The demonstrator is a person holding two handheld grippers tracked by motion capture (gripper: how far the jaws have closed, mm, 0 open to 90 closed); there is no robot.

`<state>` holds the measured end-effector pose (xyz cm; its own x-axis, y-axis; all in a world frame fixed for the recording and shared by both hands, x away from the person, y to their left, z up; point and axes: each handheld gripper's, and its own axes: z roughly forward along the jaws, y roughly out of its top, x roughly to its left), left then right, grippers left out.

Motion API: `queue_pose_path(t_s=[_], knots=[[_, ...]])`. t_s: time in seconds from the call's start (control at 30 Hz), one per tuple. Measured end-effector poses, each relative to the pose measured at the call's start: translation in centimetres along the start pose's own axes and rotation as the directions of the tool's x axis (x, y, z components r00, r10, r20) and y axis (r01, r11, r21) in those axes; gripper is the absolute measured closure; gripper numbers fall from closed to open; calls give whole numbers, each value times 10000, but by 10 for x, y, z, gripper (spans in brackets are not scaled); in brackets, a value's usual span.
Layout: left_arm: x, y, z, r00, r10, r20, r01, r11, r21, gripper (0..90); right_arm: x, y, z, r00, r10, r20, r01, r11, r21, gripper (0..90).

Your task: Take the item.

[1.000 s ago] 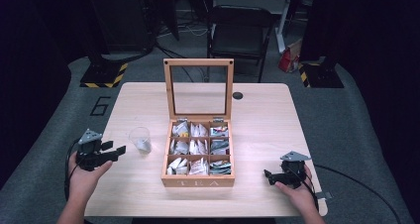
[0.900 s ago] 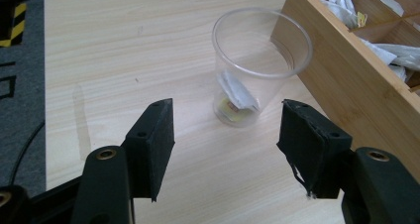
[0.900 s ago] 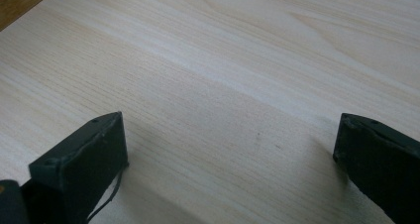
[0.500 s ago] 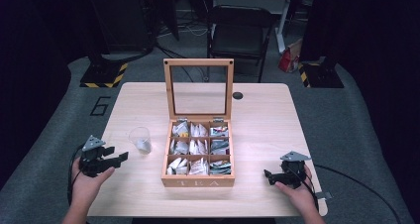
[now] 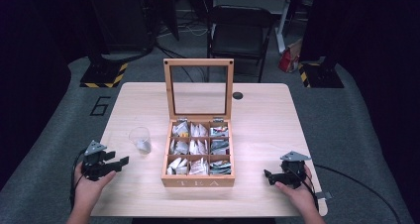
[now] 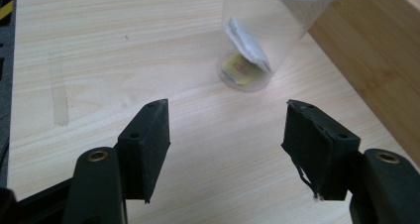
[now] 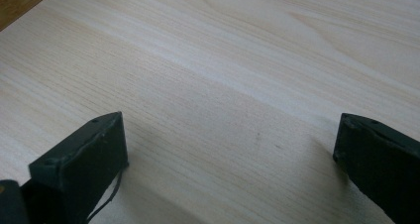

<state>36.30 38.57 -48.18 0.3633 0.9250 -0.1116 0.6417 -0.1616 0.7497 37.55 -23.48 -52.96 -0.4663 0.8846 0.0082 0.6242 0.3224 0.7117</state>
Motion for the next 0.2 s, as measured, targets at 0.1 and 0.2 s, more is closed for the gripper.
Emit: queue_pose_path(t_s=[0.1,0.2], knots=[[1,-3,3,10000,-19,-57,19,10000,32,344,0,0,0,10000,-3,1,3,10000,-2,0],[2,-4,5,9999,-31,-102,32,9999,122,338,0,0,0,10000,-10,0,10,10000,-5,0]])
